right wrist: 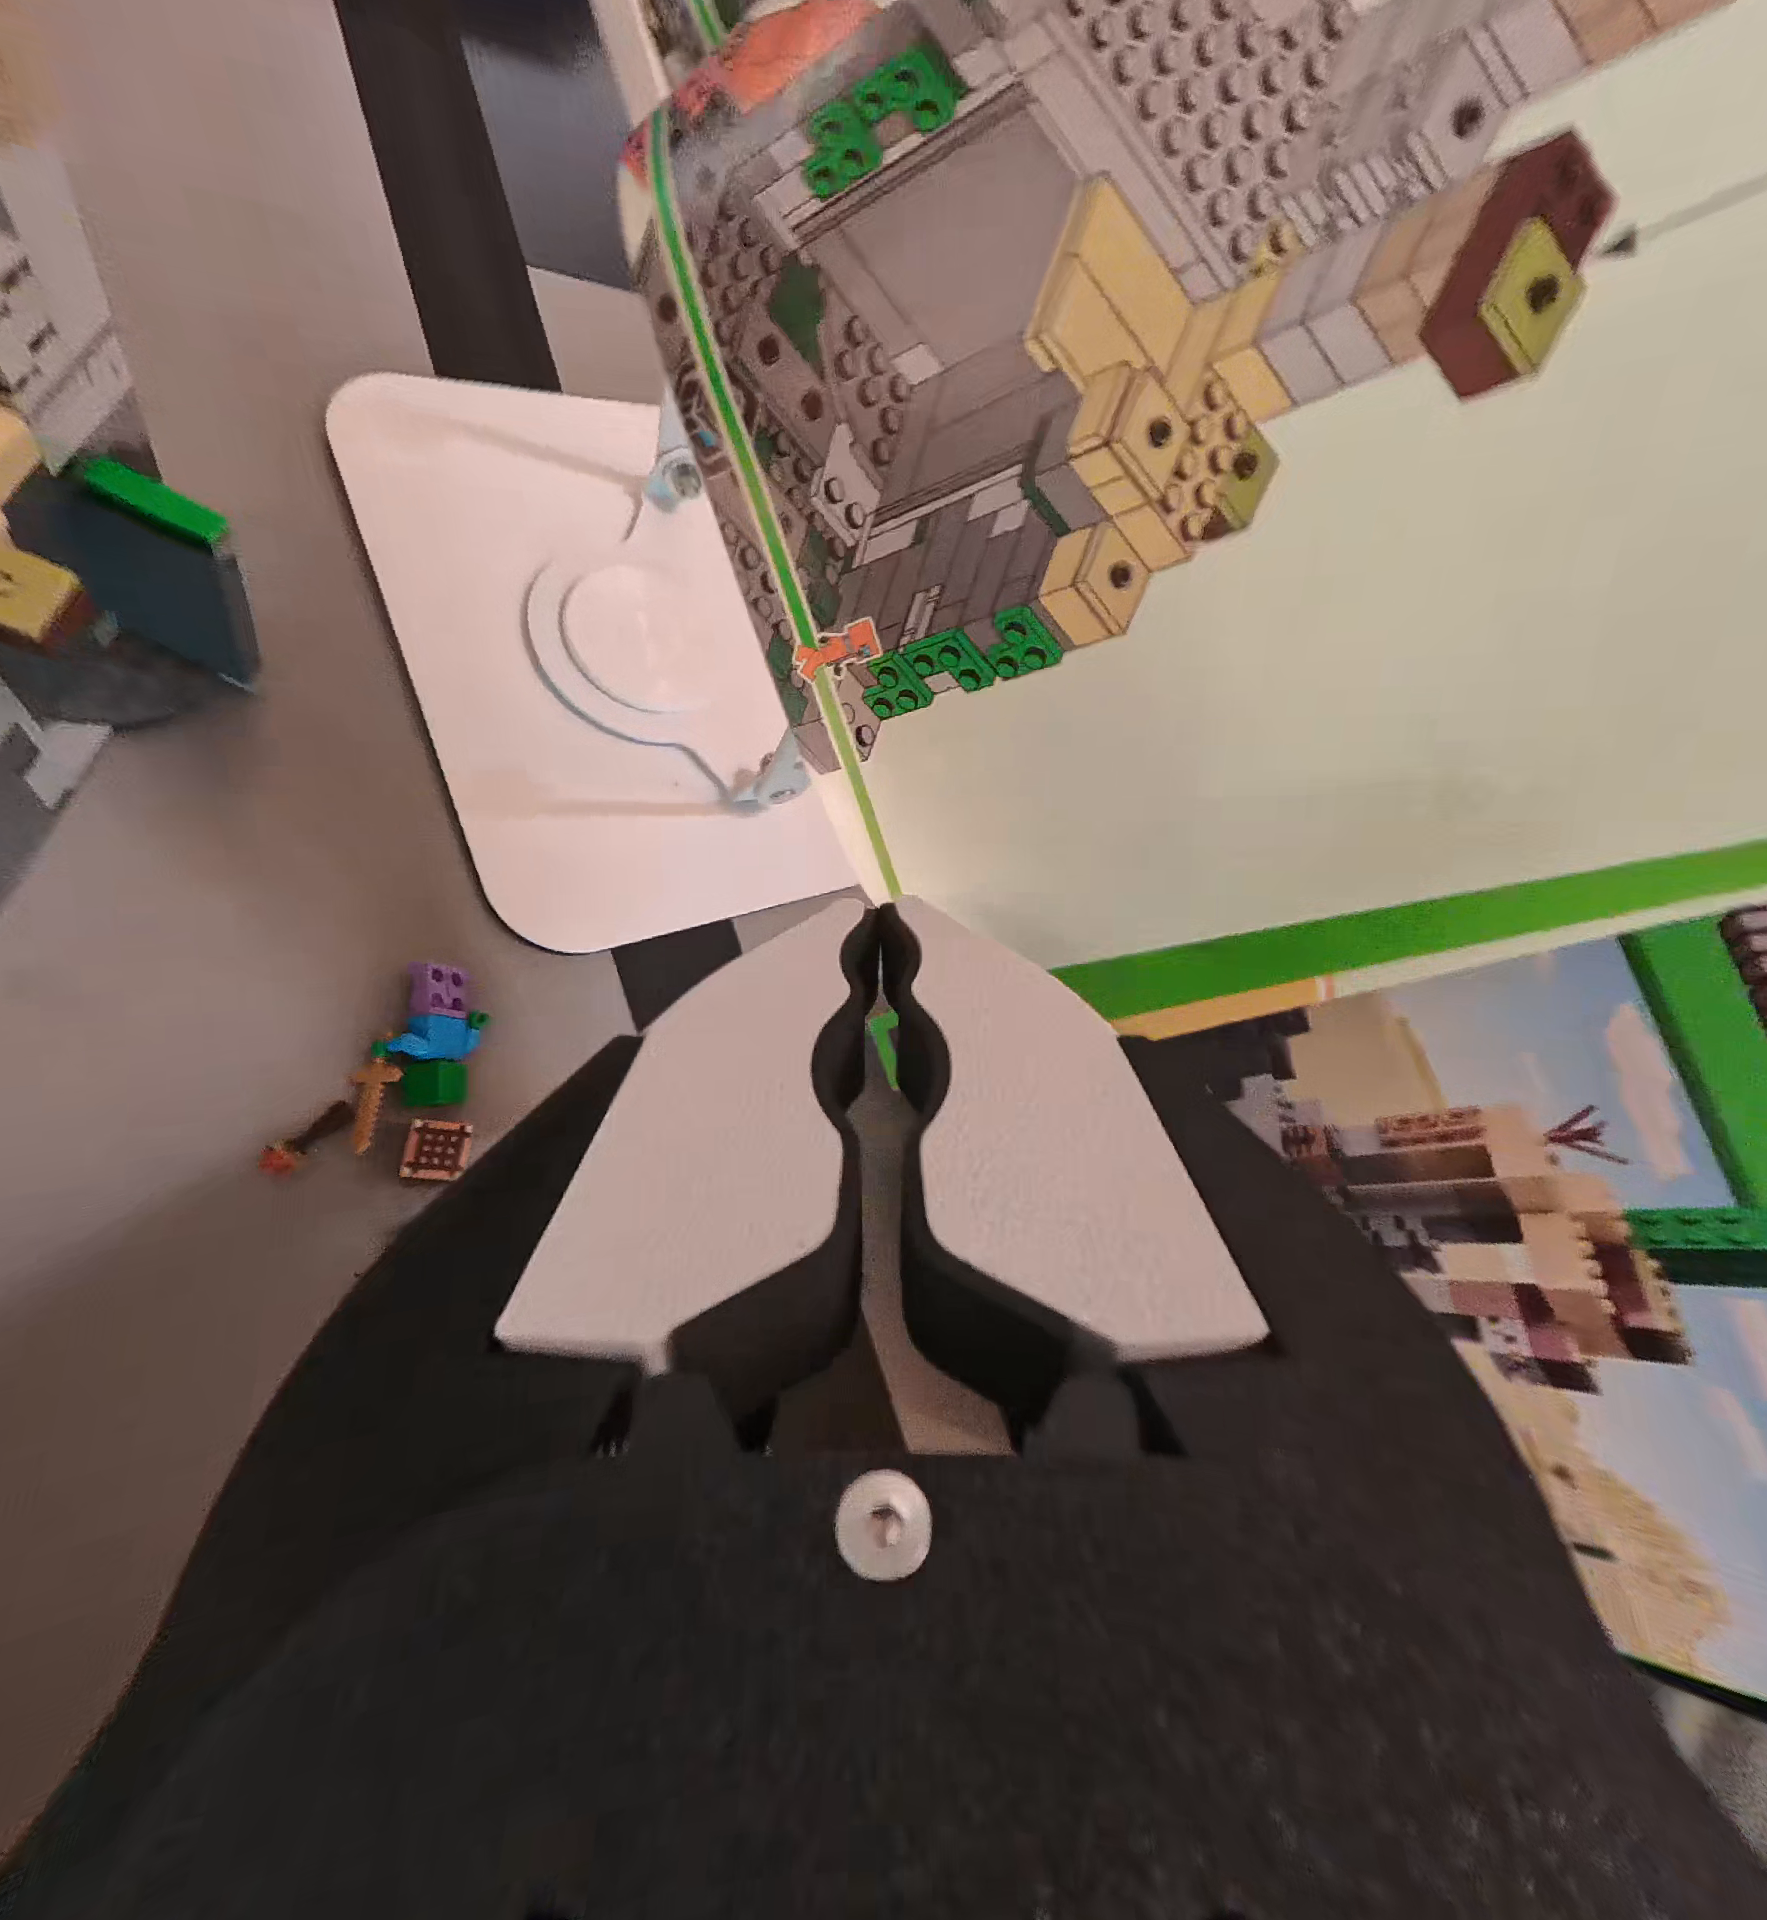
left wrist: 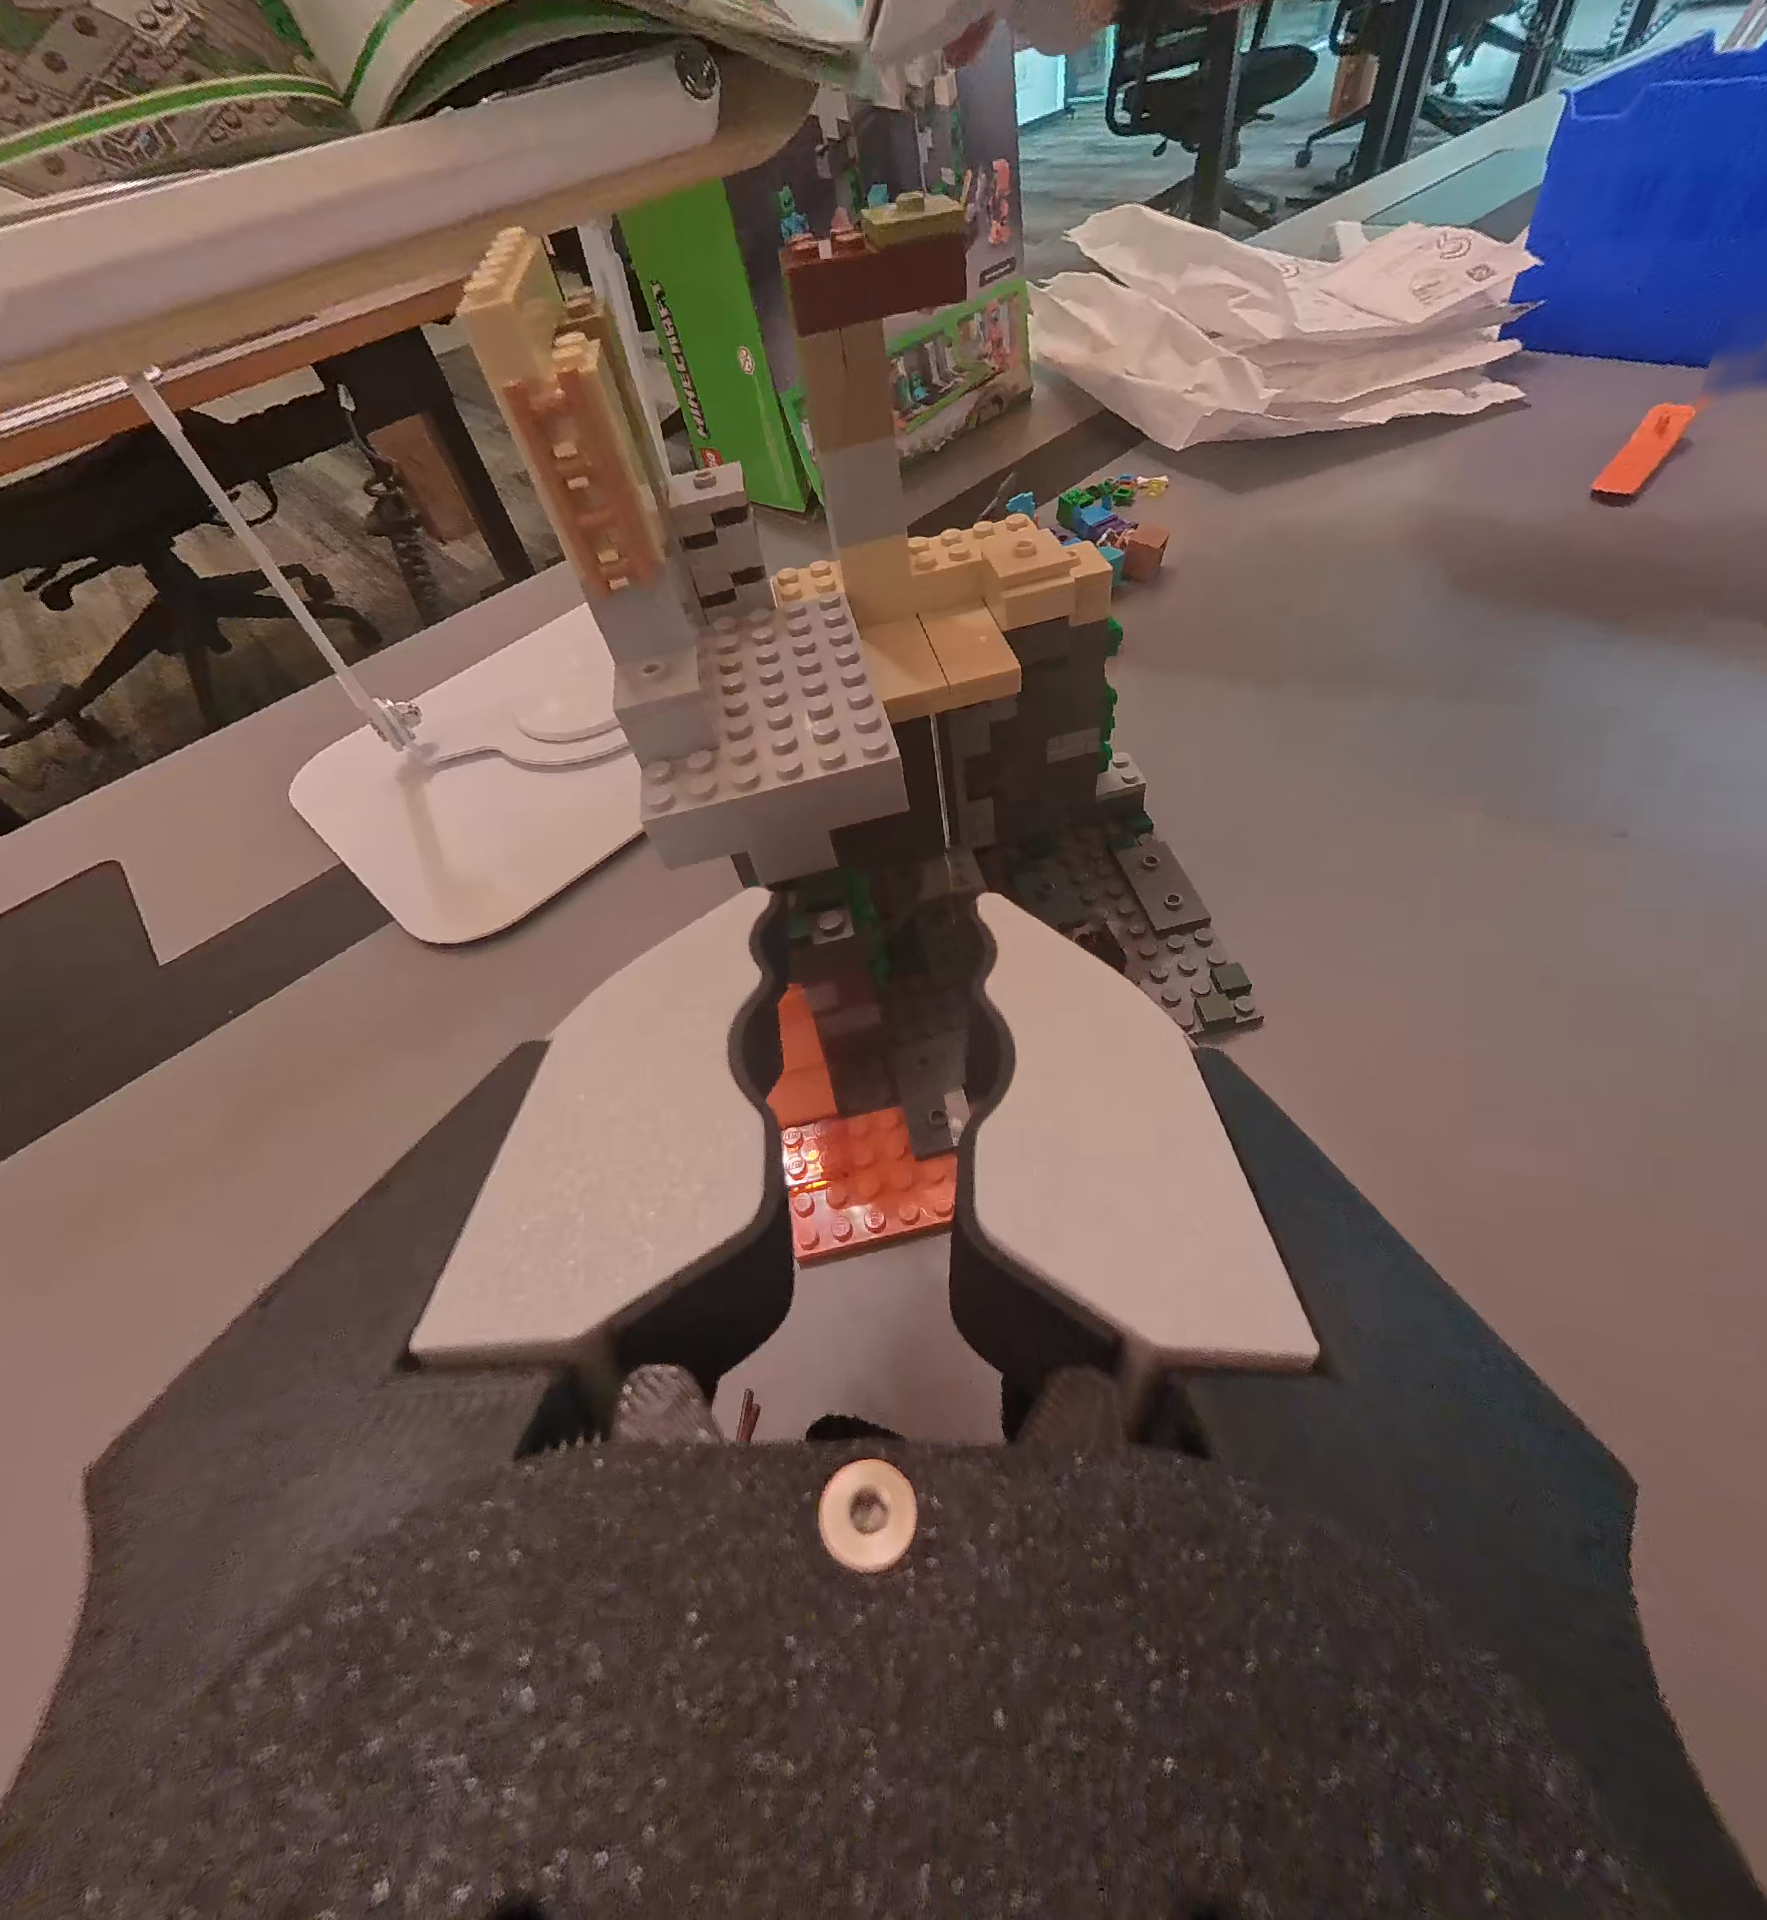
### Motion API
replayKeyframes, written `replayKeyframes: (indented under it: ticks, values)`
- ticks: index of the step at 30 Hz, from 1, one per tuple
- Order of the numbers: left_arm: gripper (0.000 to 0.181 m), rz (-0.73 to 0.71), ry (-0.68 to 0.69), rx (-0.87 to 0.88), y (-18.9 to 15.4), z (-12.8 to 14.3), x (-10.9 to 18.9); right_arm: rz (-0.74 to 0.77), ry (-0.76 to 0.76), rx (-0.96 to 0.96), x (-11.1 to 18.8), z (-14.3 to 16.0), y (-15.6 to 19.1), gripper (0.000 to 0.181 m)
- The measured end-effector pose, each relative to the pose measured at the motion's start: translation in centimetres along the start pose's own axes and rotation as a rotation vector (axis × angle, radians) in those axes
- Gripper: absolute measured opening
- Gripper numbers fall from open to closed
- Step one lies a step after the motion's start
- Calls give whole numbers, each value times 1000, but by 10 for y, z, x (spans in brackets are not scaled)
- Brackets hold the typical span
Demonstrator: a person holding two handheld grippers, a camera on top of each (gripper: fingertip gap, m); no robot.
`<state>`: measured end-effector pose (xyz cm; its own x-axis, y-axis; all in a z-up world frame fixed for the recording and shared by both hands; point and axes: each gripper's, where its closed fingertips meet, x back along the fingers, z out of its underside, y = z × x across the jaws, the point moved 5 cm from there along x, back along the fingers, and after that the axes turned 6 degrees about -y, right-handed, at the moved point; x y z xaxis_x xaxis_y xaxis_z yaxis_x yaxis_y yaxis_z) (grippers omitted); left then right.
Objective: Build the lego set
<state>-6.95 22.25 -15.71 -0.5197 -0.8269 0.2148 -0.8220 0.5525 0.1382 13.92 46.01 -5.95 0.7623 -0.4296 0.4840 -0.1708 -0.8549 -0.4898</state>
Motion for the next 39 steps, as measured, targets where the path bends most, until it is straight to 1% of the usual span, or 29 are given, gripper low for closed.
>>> replayKeyframes:
  ticks: [4,12,18,22,24,29,31,34,36,39]
  values:
    - [30,8,2,1,-1,0,0,-67,-9,-128,0,3,-8,0]
    - [30,23,16,1,-2,3,-2,-165,-29,-259,-1,2,-11,0]
    - [30,26,18,2,-2,4,-2,-187,-27,-300,1,2,-14,0]
    - [28,3,-3,-3,0,0,0,-127,-29,-234,10,-3,-17,0]
    - [25,-13,-16,0,3,-5,3,-135,-47,-222,18,-11,-14,0]
    - [25,-43,-68,-22,7,-24,10,-174,-51,-219,33,-22,-5,0]
    - [25,-57,-94,-38,8,-35,12,-188,-54,-233,36,-24,-3,0]
    - [25,-78,-116,-85,12,-62,17,-198,-70,-253,39,-27,-2,0]
    - [25,-78,-119,-133,13,-85,17,-198,-87,-251,41,-31,-2,0]
    - [32,-61,-85,-249,16,-121,5,-182,-123,-227,45,-40,1,0]
